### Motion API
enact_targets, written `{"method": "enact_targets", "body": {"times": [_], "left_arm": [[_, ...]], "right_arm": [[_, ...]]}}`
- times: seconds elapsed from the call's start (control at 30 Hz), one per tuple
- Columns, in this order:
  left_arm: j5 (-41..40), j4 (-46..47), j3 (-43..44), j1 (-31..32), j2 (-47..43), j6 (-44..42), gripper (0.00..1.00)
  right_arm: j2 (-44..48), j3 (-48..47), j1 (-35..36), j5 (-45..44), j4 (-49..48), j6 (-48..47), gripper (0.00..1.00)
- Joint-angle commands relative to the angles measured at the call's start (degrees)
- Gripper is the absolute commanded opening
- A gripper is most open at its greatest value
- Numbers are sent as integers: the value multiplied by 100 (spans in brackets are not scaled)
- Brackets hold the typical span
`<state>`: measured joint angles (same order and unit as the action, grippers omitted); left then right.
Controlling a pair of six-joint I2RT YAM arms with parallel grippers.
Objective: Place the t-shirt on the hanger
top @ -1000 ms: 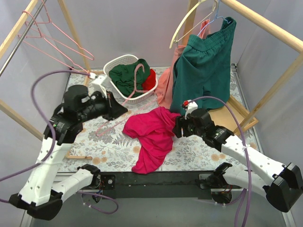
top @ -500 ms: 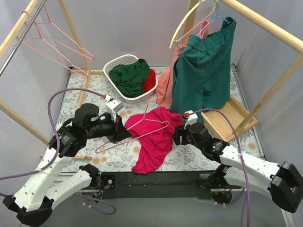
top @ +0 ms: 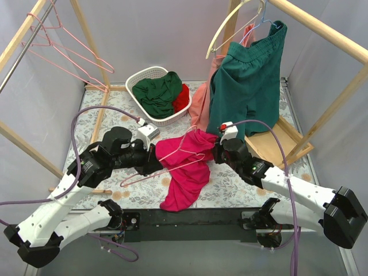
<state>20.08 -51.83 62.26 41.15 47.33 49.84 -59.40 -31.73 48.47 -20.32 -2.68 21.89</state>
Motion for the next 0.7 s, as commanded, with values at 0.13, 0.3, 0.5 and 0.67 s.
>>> {"method": "enact_targets", "body": {"times": [0.13, 0.3, 0.5, 0.67], "left_arm": [[-399, 805, -249, 104, 338, -45, 0], [-269, 1245, -188, 113, 154, -220, 0], [487, 1904, -600, 113, -127, -501, 0], [875, 2757, -1075, 113, -619, -739, 0]], "right_arm": [[24, -738, 57, 18, 750, -79, 1], [-11, -1309, 66, 36, 1611, -369, 1], [-63, -2335, 66, 300, 2261, -633, 1], [-239, -3470, 84, 686, 2903, -844, 1]]}}
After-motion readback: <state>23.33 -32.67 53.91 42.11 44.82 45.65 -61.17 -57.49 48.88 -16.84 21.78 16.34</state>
